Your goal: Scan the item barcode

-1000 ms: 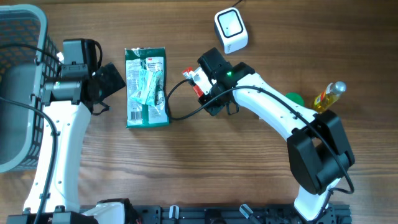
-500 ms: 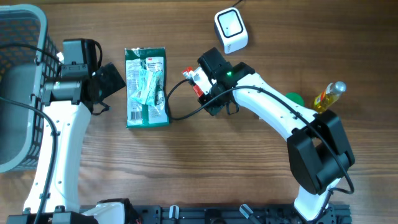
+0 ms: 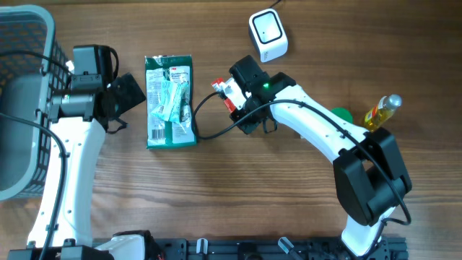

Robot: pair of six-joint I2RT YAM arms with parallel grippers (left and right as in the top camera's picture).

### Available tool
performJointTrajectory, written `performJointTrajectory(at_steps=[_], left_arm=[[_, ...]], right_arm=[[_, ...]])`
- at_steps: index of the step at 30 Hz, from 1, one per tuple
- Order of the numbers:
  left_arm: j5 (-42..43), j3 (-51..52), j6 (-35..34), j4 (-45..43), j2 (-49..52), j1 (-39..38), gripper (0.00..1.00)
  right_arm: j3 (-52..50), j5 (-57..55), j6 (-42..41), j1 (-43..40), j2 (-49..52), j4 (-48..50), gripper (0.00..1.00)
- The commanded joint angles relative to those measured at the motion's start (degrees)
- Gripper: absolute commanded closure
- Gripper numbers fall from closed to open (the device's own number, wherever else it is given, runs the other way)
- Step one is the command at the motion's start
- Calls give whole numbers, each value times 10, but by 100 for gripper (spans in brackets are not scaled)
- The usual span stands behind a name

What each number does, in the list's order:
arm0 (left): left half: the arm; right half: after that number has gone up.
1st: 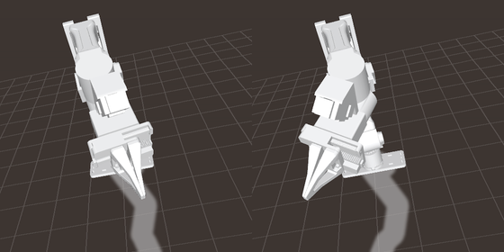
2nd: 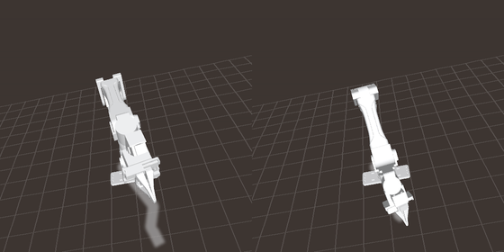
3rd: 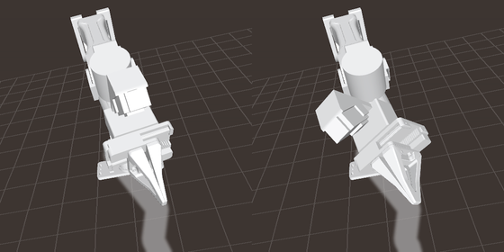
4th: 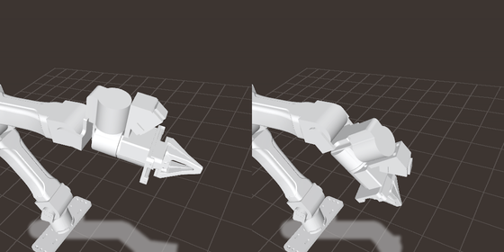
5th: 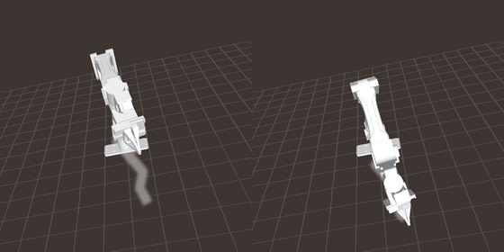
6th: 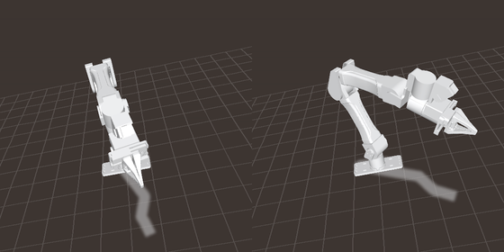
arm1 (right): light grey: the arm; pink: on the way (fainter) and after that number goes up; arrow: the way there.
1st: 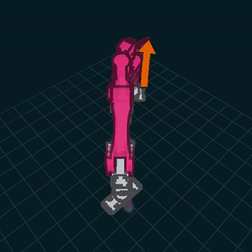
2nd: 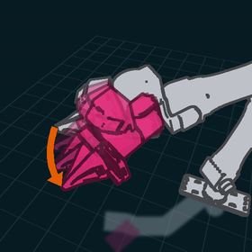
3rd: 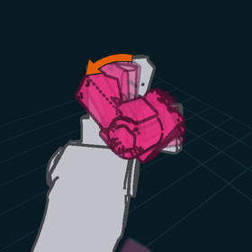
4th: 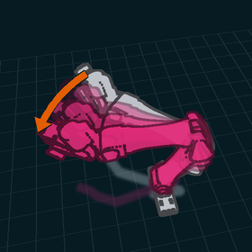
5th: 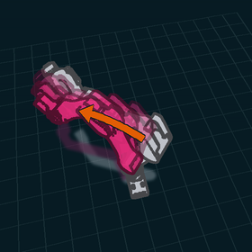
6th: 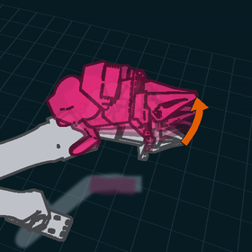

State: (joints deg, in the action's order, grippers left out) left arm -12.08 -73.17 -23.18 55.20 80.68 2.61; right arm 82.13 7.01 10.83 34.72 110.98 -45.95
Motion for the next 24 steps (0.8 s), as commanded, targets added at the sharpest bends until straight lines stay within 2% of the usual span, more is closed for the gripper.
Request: performJointTrajectory(at_steps=[1,11,15,18,21,24], left_arm=[[1,0,5,-1,1,-3,0],[1,0,5,-1,1,-3,0],[1,0,5,-1,1,-3,0],[1,0,5,-1,1,-3,0],[1,0,5,-1,1,-3,0],[1,0,5,-1,1,-3,0]], right_arm=[[7,-7,17,1,-6,16,96],[66,-187,88,1,-52,1,96],[73,-275,197,1,-76,26,96],[73,-384,293,1,-78,62,96],[73,-418,386,-3,-77,104,96],[73,-417,433,-19,-77,158,96]])
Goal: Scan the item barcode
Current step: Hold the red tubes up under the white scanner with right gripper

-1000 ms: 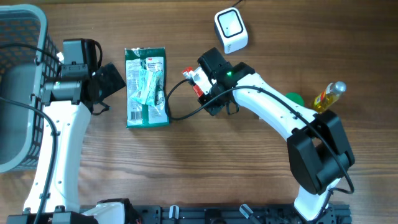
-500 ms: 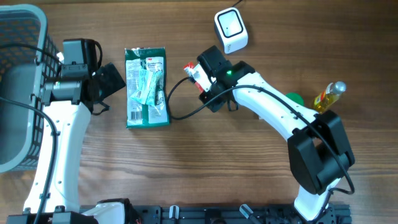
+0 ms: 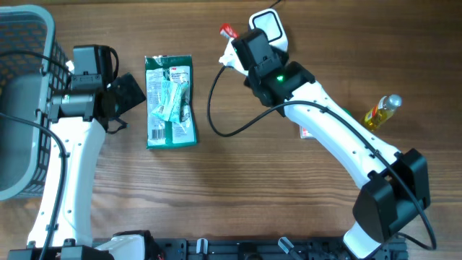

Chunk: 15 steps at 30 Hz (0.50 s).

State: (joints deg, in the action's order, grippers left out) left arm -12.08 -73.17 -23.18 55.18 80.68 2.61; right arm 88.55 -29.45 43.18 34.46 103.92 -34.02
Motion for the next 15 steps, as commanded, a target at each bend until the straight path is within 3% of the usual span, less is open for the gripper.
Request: performJointTrajectory(at_steps=[1,9,15], left_arm=[[1,0,5,-1,1,-3,0],[1,0,5,-1,1,-3,0],[1,0,5,-1,1,-3,0]], right_arm=[[9,-53,116,-25,-6,57,96],[8,-44,141,-100,9,117,96],[8,-54,211,-119,45,164,96]])
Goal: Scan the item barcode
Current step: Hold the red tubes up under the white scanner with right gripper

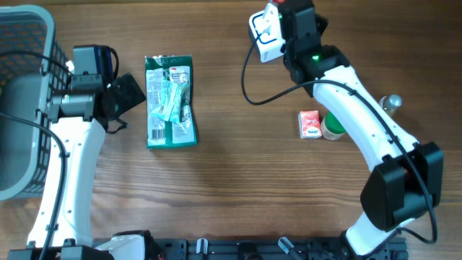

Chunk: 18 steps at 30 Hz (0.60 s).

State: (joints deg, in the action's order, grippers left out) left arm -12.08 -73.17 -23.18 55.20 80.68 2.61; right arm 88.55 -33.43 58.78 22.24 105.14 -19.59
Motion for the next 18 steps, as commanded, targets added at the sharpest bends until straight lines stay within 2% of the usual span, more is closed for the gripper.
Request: performJointTrajectory(at_steps=[1,18], left_arm=[[1,0,5,-1,1,-3,0],[1,0,5,-1,1,-3,0]], right_arm=[[8,-24,64,3,43,37,96],[7,-138,134,2,210,192,96]])
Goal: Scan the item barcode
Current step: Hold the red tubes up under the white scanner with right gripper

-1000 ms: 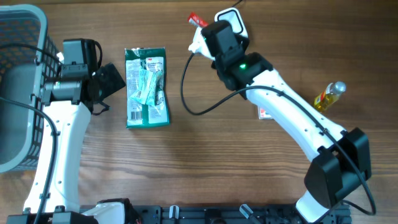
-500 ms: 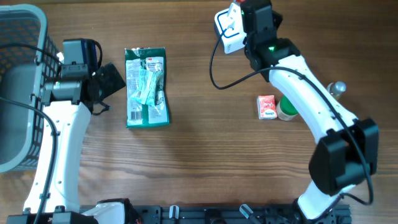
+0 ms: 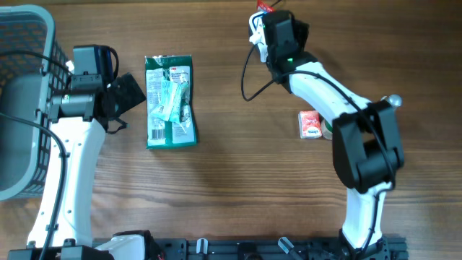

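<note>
At the far edge of the table my right gripper is shut on a small white item with a red end, held over the white barcode scanner. The arm hides most of the scanner, and only its left edge shows. My left gripper rests open at the left, beside a green packet, with nothing between its fingers.
A grey wire basket stands at the far left. A small pink-red box and a green round thing lie under the right arm. A yellow bottle peeks out at the right.
My right gripper, still shut on the item, has shifted a little left over the scanner and turned, so the red end now points at the table's far edge. The left arm is unchanged.
My right gripper first held the white and red item mid-table, right of the green packet. Then it held it just left of the scanner, then over the scanner, where it is still held. The left arm and green packet never moved.
</note>
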Robot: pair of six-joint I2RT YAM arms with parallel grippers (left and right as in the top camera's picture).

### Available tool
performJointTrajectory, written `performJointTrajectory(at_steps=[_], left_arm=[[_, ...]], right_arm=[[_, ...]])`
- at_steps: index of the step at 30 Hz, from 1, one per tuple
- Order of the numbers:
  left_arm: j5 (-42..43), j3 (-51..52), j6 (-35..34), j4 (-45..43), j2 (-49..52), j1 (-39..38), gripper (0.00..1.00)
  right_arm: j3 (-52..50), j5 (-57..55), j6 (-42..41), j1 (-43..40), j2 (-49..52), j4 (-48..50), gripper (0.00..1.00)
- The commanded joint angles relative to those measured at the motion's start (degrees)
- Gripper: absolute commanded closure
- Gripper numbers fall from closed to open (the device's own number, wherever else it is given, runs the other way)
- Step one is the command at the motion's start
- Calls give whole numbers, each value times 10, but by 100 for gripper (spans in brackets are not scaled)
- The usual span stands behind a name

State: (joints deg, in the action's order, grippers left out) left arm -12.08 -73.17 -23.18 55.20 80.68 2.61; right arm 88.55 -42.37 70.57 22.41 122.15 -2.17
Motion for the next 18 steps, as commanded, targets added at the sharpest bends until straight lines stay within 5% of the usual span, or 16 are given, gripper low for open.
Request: performJointTrajectory(at_steps=[1,18], left_arm=[[1,0,5,-1,1,-3,0],[1,0,5,-1,1,-3,0]], right_arm=[[7,-54,16,0,47,23,96],[7,-74,75,3,75,27,96]])
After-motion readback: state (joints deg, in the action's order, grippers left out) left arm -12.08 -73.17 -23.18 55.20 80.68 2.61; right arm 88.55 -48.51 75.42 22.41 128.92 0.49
